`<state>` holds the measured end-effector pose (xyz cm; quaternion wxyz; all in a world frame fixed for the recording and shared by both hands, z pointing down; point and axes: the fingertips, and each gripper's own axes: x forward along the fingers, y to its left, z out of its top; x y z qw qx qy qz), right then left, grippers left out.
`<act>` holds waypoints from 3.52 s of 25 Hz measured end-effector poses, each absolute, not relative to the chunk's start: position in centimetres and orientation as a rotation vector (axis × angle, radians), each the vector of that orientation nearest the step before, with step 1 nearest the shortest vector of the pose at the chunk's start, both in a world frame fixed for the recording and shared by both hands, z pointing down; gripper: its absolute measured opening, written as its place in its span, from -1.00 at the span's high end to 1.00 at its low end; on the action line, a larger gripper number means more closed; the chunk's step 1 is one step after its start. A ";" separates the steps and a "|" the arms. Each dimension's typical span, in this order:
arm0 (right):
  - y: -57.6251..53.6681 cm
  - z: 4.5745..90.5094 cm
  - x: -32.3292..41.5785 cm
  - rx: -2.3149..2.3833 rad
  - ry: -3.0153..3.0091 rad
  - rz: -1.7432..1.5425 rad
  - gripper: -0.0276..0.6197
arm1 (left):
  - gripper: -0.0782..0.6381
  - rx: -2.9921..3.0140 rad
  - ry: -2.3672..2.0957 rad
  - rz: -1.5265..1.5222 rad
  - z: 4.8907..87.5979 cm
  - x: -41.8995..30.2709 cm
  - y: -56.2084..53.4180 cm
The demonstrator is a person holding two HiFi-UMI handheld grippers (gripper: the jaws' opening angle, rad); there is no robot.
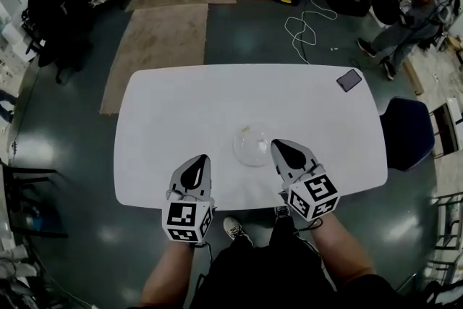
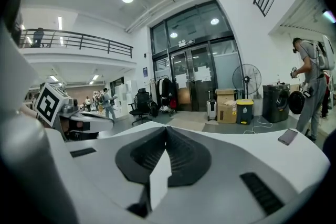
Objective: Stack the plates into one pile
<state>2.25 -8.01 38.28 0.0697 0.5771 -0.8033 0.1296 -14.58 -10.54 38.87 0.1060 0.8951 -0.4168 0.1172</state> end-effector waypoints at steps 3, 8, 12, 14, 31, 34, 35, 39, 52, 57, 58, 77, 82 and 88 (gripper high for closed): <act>-6.8 37.5 1.5 1.767 -2.416 0.374 0.86 | 0.73 2.675 -1.180 0.344 38.4 -14.9 -9.2; -3.9 37.1 0.7 1.777 -2.397 0.366 0.86 | 0.73 2.698 -1.129 0.346 38.3 -15.3 -6.4; -1.7 37.0 0.7 1.774 -2.380 0.363 0.86 | 0.73 2.692 -1.107 0.339 38.4 -15.3 -4.0; -0.4 37.1 0.8 1.768 -2.376 0.361 0.86 | 0.73 2.687 -1.099 0.335 38.6 -15.1 -2.6; 12.2 35.6 4.0 1.633 -2.484 0.331 0.86 | 0.73 2.631 -1.265 0.328 36.1 -10.7 11.6; 13.7 35.2 4.9 1.624 -2.504 0.323 0.86 | 0.73 2.628 -1.284 0.326 35.9 -9.6 13.6; 14.1 35.1 5.1 1.623 -2.509 0.321 0.86 | 0.73 2.626 -1.288 0.324 35.8 -9.2 14.0; 15.3 35.3 6.3 1.619 -2.522 0.327 0.86 | 0.73 2.608 -1.299 0.303 35.7 -8.1 15.3; 16.5 36.5 6.7 1.598 -2.553 0.382 0.86 | 0.73 2.580 -1.317 0.329 36.4 -7.5 17.1; 16.6 36.6 6.9 1.584 -2.561 0.381 0.86 | 0.73 2.578 -1.330 0.325 36.4 -7.2 17.3; 16.6 36.6 7.0 1.584 -2.562 0.380 0.86 | 0.73 2.578 -1.333 0.322 36.4 -7.2 17.4; 17.4 36.9 8.0 1.544 -2.586 0.384 0.86 | 0.73 2.556 -1.371 0.302 36.5 -6.2 18.4; 17.3 36.7 7.6 1.529 -2.586 0.380 0.86 | 0.73 2.547 -1.380 0.290 36.3 -6.5 18.2; 17.8 36.8 7.4 1.518 -2.589 0.368 0.86 | 0.73 2.547 -1.387 0.281 36.4 -6.7 18.8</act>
